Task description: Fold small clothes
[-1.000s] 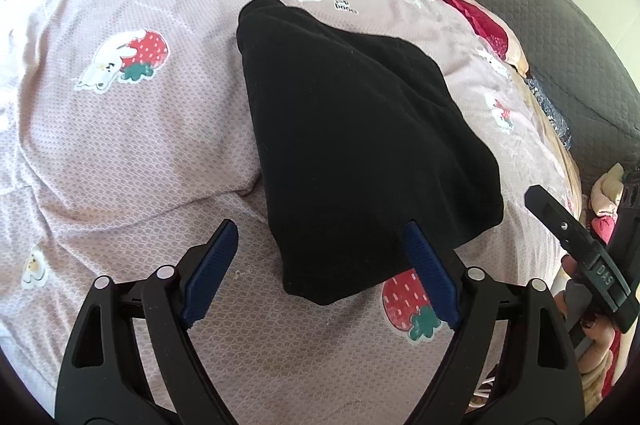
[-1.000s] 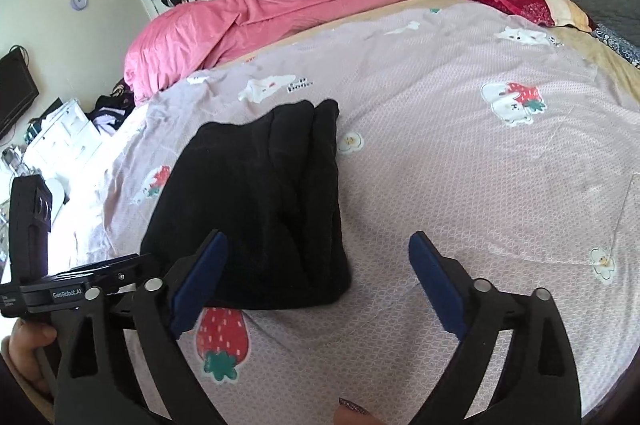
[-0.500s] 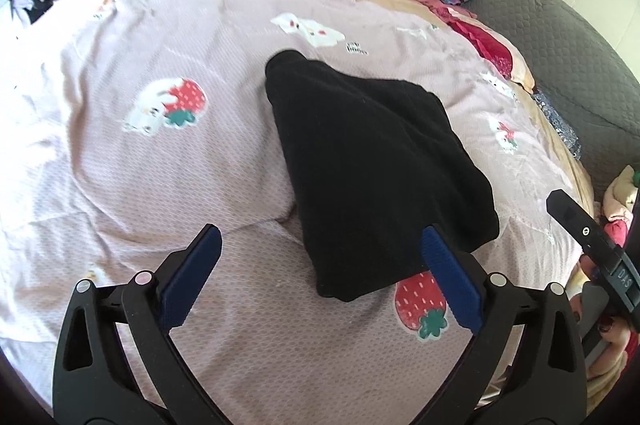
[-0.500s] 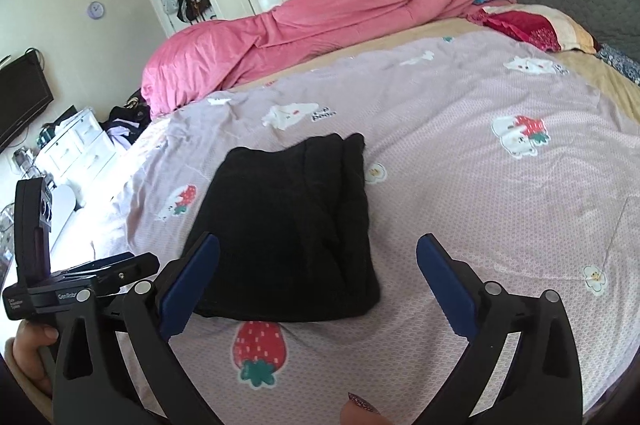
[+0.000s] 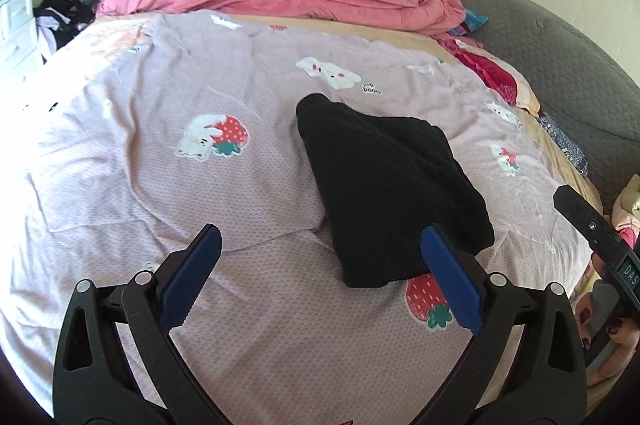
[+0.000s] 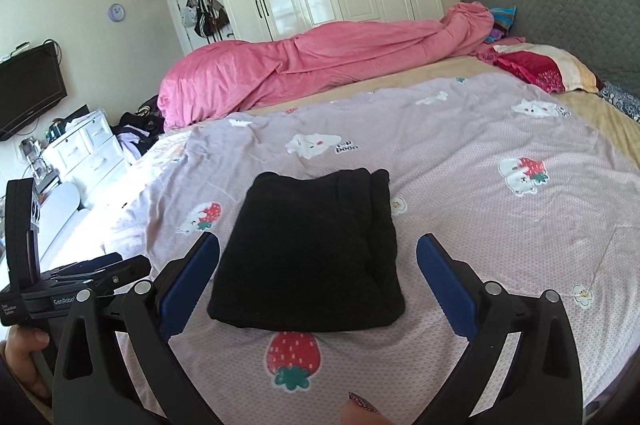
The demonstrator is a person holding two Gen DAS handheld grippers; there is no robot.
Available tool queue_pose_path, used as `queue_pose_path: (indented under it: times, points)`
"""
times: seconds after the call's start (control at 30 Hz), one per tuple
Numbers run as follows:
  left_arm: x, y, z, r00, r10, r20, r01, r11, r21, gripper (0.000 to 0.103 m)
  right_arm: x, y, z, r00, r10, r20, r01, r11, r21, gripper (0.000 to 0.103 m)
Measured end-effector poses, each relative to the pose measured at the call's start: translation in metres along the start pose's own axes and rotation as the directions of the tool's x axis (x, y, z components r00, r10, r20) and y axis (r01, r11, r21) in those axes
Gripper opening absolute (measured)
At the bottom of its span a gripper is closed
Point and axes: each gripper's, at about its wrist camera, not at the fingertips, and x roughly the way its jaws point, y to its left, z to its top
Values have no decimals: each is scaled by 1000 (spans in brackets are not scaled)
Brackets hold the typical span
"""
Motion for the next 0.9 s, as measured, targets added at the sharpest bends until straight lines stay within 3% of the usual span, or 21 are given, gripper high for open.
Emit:
queue_pose_path:
  times: [0.57,0.9]
  points:
    - [-23,7,-31,999,36,27,-36,999,11,94,-20,33,-40,996,-85,24,87,991,-105,98]
    - [-17,16,-56,999,53,3,-53,999,-8,94,-18,36,-76,992,-124,-37,119,985,-125,98]
